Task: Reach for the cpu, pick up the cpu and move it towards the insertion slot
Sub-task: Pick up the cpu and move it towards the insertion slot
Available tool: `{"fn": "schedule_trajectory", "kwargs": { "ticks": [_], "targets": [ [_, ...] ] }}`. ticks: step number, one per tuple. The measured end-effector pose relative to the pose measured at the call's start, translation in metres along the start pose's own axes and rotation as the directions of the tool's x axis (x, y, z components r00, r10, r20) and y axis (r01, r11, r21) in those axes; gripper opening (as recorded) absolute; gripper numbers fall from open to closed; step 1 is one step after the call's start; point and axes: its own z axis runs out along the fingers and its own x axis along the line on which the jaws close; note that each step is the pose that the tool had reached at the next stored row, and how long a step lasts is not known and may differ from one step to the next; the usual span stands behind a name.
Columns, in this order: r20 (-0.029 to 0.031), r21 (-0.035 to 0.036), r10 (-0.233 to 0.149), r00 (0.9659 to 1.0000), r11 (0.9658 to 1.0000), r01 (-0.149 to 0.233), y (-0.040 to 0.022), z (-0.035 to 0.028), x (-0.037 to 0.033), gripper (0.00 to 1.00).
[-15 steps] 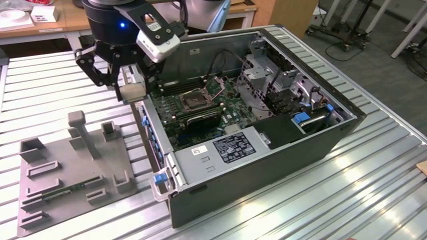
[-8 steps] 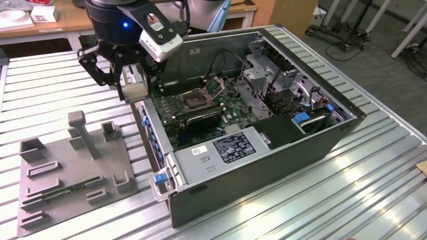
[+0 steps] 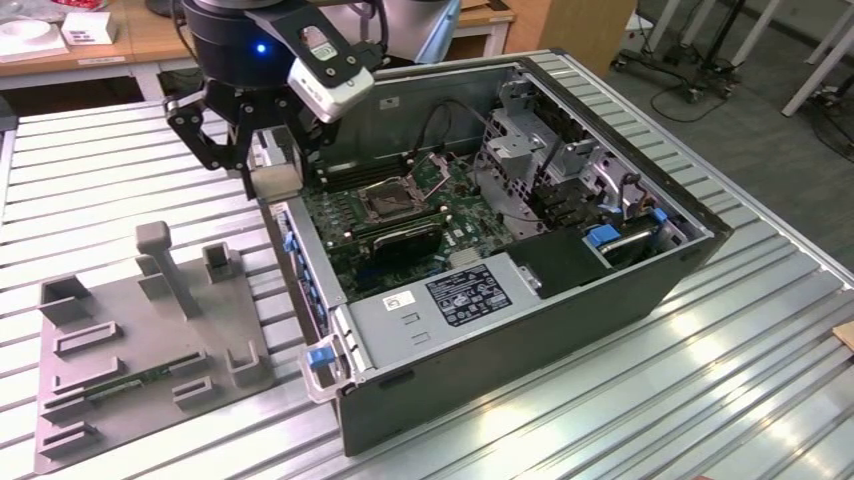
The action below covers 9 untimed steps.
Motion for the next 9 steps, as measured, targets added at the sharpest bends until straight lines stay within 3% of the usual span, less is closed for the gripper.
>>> {"fn": "schedule_trajectory", "kwargs": {
  "ticks": [9],
  "targets": [
    [0.0000,0.0000,0.000,1.0000,1.0000,0.000,-0.0001,0.0001,-0.0079,0.54]
  ]
}}
